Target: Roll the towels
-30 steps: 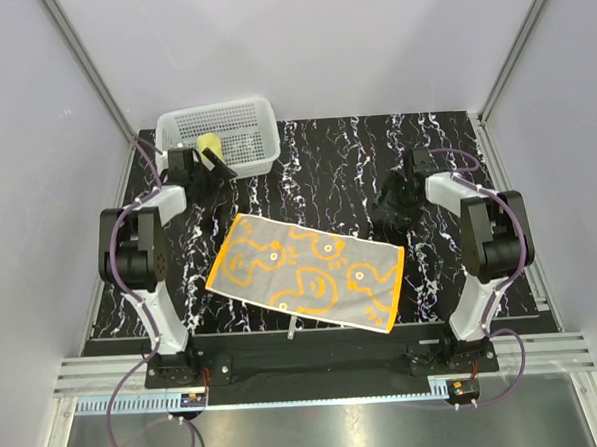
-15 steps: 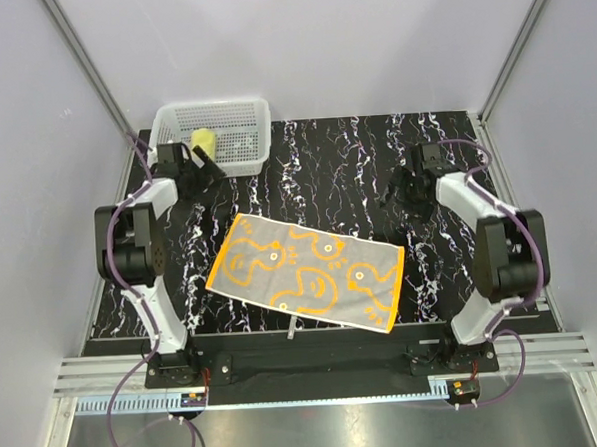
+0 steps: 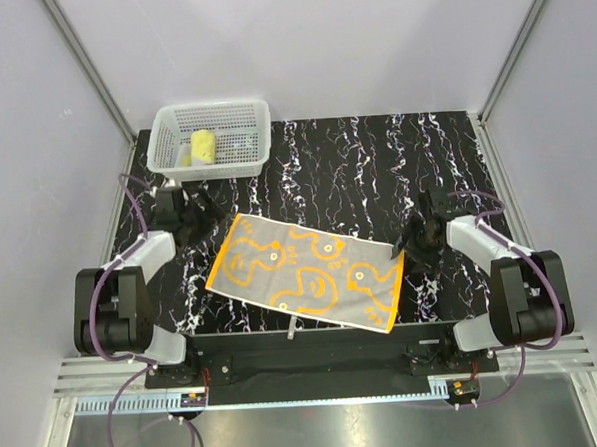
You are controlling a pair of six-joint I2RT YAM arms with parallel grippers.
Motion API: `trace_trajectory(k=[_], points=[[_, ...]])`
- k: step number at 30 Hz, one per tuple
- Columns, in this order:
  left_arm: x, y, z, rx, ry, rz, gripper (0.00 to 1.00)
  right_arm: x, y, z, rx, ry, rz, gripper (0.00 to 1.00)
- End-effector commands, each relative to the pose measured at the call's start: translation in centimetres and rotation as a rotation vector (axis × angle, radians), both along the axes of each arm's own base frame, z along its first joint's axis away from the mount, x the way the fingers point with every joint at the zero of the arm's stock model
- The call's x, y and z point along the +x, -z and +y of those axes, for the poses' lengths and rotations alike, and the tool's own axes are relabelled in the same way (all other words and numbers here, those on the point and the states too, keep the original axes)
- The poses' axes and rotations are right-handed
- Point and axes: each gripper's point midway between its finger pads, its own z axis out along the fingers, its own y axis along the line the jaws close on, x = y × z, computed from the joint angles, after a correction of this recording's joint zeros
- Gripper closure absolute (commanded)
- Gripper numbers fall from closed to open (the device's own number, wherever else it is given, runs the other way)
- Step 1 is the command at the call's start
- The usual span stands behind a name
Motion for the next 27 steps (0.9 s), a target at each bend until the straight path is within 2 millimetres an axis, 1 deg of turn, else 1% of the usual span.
trace_trajectory(k=[1,2,3,4,6,7,8,9,10,11,12,14,15,16,17,18,19,21,22,23,24,25,27], points=[[-1.7,0.8,-1.0,-0.018,0.035,0.003,0.01,0.4,0.2,1.0,0.071,0.04,-0.032,0.33],[-2.3,1.3,-1.0,-0.018,0.041,0.013,0.01,0.0,0.6,1.1,0.076,0.043,-0.018,0.33],[-2.6,1.4,-1.0,-0.013,0.045,0.015,0.01,0.0,1.0,1.1,0.077,0.046,-0.016,0.34],[-2.8,1.1,-0.9,-0.002,0.046,0.012,0.01,0.0,1.2,1.1,0.079,0.046,-0.013,0.41],[-3.2,1.2,-0.8,0.003,0.047,0.015,0.01,0.3,1.7,1.2,0.081,0.043,-0.008,0.5],[-3.3,0.9,-0.9,-0.001,0.047,0.008,0.01,0.5,1.9,1.2,0.082,0.039,-0.01,0.6],[-3.4,0.8,-0.9,-0.005,0.048,0.006,0.01,0.7,2.0,1.4,0.086,0.039,-0.006,0.64],[-3.3,0.6,-1.0,-0.008,0.048,0.0,0.01,1.0,2.6,1.4,0.084,0.033,0.004,0.7],[-3.5,0.4,-1.0,-0.012,0.048,-0.001,0.01,1.8,2.5,1.6,0.089,0.03,-0.006,0.81],[-3.4,0.3,-1.0,-0.01,0.048,-0.003,0.01,2.2,2.5,1.6,0.091,0.026,-0.005,0.86],[-3.4,0.0,-1.0,-0.009,0.047,-0.009,0.01,2.4,2.9,1.6,0.084,0.017,0.01,0.91],[-3.5,-0.2,-0.7,0.007,0.041,-0.007,0.01,4.1,2.3,1.7,0.081,0.011,-0.019,0.97],[-3.6,-0.5,-0.6,0.011,0.04,-0.013,0.01,4.4,2.5,1.6,0.071,0.001,-0.007,0.99],[-3.6,-0.6,-0.5,0.018,0.038,-0.013,0.01,6.0,1.7,1.7,0.068,-0.004,-0.039,1.0],[-3.6,-0.8,-0.5,0.02,0.035,-0.019,0.01,6.4,1.6,1.6,0.055,-0.007,-0.036,1.0],[-3.7,-1.1,-0.5,0.022,0.035,-0.024,0.01,6.7,2.0,1.4,0.041,-0.02,-0.022,1.0],[-3.7,-1.1,-0.3,0.027,0.029,-0.024,0.01,8.0,1.3,1.4,0.036,-0.023,-0.047,1.0],[-3.8,-1.4,-0.1,0.032,0.022,-0.027,0.01,8.8,1.9,1.4,0.02,-0.043,-0.039,1.0],[-3.9,-1.3,0.0,0.037,0.018,-0.026,0.01,10.0,1.4,1.3,0.011,-0.042,-0.06,1.0],[-4.0,-1.4,0.0,0.04,0.017,-0.026,0.01,10.4,1.4,1.3,0.007,-0.049,-0.062,1.0],[-4.0,-1.5,0.1,0.043,0.013,-0.029,0.01,10.7,2.0,1.3,0.003,-0.064,-0.051,1.0],[-4.0,-1.5,0.1,0.045,0.013,-0.028,0.01,11.6,1.5,1.3,0.0,-0.061,-0.065,1.0],[-4.0,-1.7,0.2,0.05,0.013,-0.03,0.01,11.9,1.7,1.3,-0.003,-0.069,-0.057,1.0]])
